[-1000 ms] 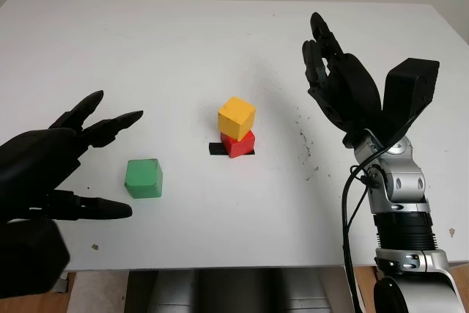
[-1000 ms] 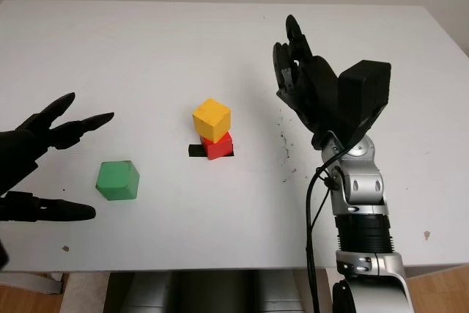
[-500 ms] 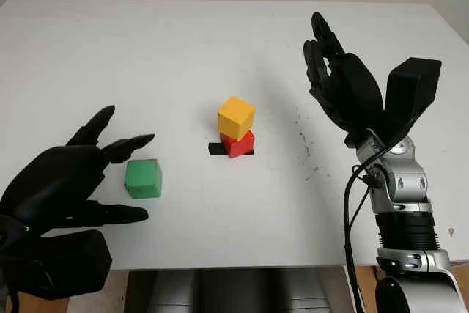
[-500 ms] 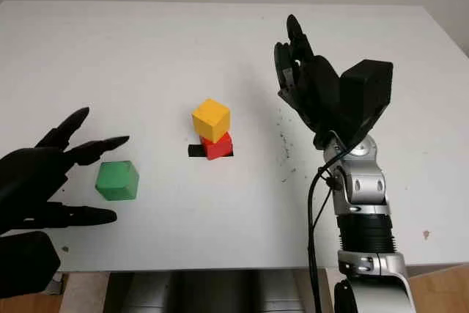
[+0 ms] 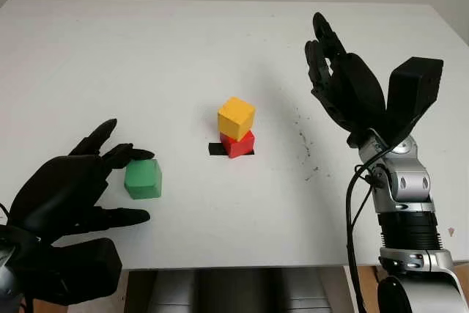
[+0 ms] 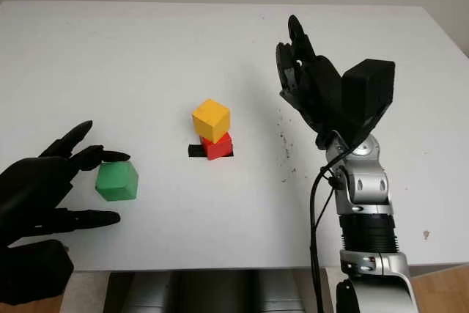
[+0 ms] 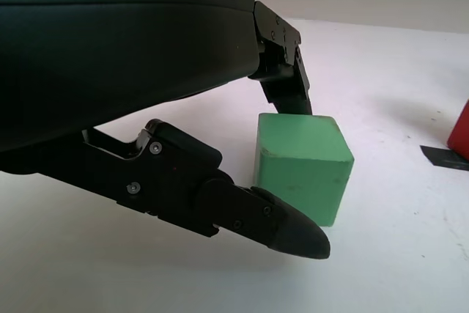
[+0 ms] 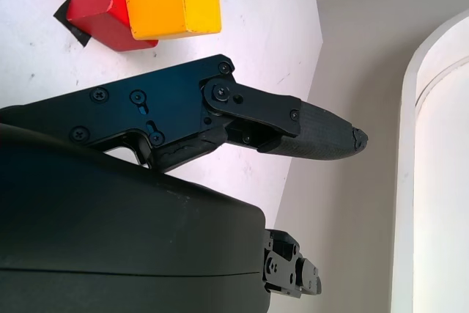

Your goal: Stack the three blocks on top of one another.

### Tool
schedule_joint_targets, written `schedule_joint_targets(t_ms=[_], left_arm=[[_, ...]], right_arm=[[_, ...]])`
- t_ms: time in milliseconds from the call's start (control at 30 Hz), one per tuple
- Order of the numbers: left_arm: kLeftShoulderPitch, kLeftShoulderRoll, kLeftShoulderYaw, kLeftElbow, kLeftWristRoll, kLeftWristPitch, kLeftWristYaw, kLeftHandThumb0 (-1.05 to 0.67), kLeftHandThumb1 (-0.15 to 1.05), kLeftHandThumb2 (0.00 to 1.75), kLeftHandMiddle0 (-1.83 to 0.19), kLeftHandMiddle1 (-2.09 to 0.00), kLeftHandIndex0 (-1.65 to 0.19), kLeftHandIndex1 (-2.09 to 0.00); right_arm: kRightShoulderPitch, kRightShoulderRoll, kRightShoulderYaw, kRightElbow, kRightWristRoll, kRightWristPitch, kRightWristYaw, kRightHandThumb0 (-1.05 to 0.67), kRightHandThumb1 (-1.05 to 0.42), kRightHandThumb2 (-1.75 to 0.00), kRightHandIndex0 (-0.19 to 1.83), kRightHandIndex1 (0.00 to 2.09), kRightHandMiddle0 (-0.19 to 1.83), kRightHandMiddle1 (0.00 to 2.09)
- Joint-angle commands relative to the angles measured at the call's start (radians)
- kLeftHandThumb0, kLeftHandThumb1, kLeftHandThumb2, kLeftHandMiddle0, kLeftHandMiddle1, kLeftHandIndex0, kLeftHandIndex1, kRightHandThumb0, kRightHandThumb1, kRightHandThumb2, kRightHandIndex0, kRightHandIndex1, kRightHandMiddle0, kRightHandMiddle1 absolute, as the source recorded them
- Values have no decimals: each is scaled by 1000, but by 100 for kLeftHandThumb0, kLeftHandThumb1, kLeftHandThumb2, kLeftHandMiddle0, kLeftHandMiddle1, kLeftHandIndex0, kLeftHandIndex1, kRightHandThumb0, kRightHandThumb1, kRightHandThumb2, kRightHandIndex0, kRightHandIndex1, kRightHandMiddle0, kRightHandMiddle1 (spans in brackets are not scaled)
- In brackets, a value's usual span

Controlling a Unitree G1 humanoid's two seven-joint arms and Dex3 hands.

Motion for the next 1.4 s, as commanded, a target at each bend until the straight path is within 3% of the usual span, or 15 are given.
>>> schedule_joint_targets(t_ms=[0, 300, 533, 800, 1167, 1367], left_arm=[[0, -10, -15, 8, 12, -11, 19, -61, 99, 6, -5, -6, -6, -119], [-10, -37, -28, 53, 18, -46, 101, -46, 105, 24, -12, -6, 2, -150], [-15, -50, -37, 90, 18, -77, 153, -46, 105, 24, -16, -7, 5, -163], [-25, -101, -29, 126, -116, -98, 166, -48, 105, 22, -21, -7, 3, -168], [-90, -92, 29, 107, -408, -41, 45, -48, 105, 17, -21, -5, -9, -157], [-196, -34, 68, 105, -551, 21, -61, -48, 105, 14, -21, -5, -14, -151]], right_arm=[[-3, -16, 0, -26, -2, 9, -2, -67, -105, -66, -19, 0, -19, 0], [-1, -14, 3, -28, -3, 6, -2, -67, -105, -68, -19, 0, -19, 0], [1, -11, 0, -29, 0, 6, -8, -66, -105, -67, -19, 0, -19, 0], [-2, -12, 3, -25, 4, 9, -1, -61, -105, -69, -19, 0, -19, 0], [-10, -8, 6, -23, 3, 19, -4, -62, -105, -69, -19, 0, -19, 0], [-15, -11, 12, -11, -3, 6, 3, -62, -105, -69, -19, 0, -19, 0]])
